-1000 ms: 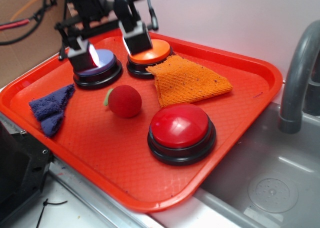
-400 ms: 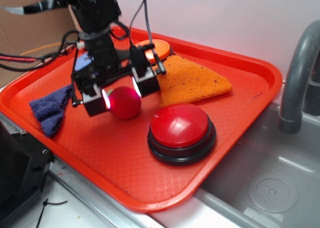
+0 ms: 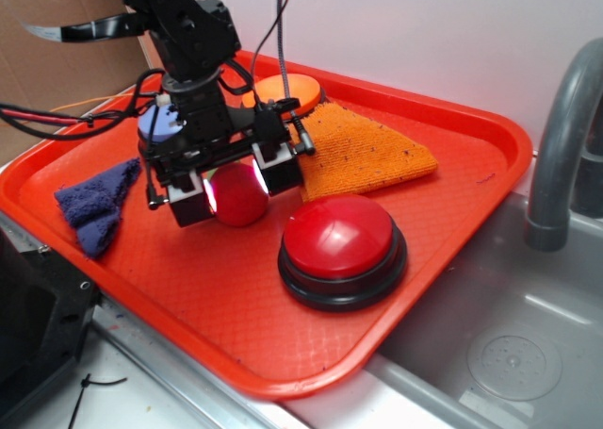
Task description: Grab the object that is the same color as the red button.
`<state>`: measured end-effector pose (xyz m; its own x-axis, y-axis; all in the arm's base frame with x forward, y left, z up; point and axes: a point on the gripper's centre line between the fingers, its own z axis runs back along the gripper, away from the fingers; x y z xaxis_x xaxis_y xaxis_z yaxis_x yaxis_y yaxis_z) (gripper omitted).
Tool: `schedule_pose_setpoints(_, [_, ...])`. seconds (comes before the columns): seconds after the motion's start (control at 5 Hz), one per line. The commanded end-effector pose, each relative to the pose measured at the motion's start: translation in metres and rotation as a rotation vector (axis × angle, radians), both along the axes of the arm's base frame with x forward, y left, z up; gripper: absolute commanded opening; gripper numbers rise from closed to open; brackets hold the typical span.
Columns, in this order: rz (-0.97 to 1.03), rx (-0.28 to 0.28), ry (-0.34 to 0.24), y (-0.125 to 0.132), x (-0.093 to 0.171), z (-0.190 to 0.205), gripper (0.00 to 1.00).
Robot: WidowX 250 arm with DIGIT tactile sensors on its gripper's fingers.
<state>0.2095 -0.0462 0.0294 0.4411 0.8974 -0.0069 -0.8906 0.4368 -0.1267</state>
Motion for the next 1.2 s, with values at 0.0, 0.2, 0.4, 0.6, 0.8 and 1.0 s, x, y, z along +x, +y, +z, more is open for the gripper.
schedule_pose_setpoints(0.0, [-0.149, -0.039, -0.033, 0.022, 0.007, 0.045, 0.00])
schedule_pose_setpoints(0.2, [-0.399, -0.082, -0.069, 0.033, 0.009, 0.088, 0.00])
schedule_pose_setpoints(0.4, [-0.583, -0.064, -0.133, 0.033, 0.009, 0.124, 0.00])
schedule_pose_setpoints(0.6, [-0.714, -0.033, -0.179, 0.031, 0.006, 0.147, 0.00])
schedule_pose_setpoints(0.8, [-0.882, -0.036, -0.209, 0.026, -0.002, 0.165, 0.00])
schedule_pose_setpoints(1.0, [-0.918, -0.057, -0.183, 0.024, -0.003, 0.164, 0.00])
